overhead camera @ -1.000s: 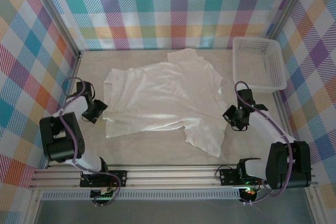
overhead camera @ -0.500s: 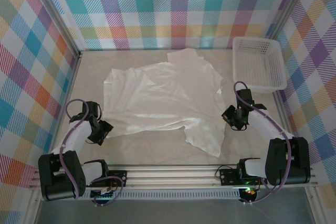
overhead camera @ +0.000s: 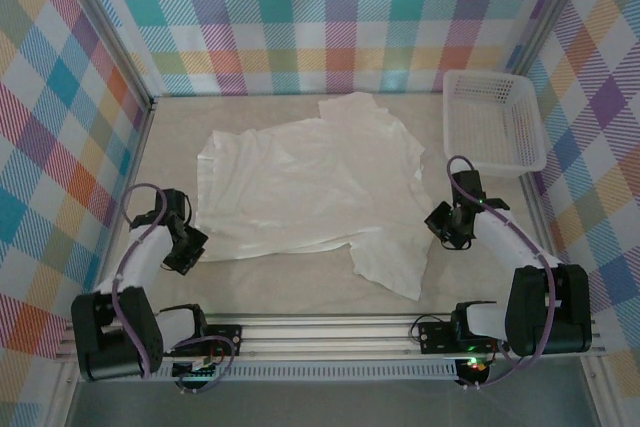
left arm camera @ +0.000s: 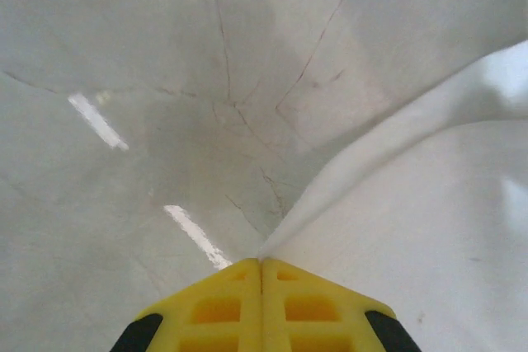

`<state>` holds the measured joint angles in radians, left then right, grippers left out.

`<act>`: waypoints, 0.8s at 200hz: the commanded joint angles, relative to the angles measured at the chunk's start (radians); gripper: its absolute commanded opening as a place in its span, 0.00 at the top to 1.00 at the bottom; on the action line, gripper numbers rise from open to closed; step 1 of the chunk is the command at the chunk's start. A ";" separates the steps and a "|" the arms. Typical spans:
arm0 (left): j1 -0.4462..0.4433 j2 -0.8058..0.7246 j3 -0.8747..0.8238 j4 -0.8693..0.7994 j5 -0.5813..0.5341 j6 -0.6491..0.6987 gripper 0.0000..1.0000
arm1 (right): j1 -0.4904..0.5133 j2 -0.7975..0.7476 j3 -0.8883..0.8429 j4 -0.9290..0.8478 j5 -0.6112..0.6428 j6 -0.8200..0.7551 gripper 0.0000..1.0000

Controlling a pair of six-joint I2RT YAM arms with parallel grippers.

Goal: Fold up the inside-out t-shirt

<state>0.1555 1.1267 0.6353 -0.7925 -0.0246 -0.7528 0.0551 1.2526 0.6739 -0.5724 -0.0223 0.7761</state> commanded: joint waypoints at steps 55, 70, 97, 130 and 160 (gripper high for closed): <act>0.015 -0.156 0.056 -0.185 -0.032 -0.005 1.00 | -0.018 -0.145 -0.045 -0.106 -0.027 -0.034 1.00; 0.015 -0.145 0.107 -0.149 -0.003 0.016 1.00 | -0.018 -0.128 0.014 -0.112 -0.037 -0.039 1.00; 0.015 -0.023 0.228 -0.099 -0.006 0.048 1.00 | -0.018 -0.047 0.137 -0.091 -0.032 -0.059 1.00; 0.015 0.135 0.342 -0.013 -0.026 0.071 1.00 | -0.018 0.085 0.273 -0.040 -0.036 -0.078 1.00; 0.016 0.271 0.420 0.055 -0.017 0.076 1.00 | -0.019 0.200 0.385 -0.011 -0.032 -0.078 1.00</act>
<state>0.1600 1.3167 0.9924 -0.8078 -0.0280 -0.7052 0.0452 1.3838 0.9779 -0.6197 -0.0544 0.7170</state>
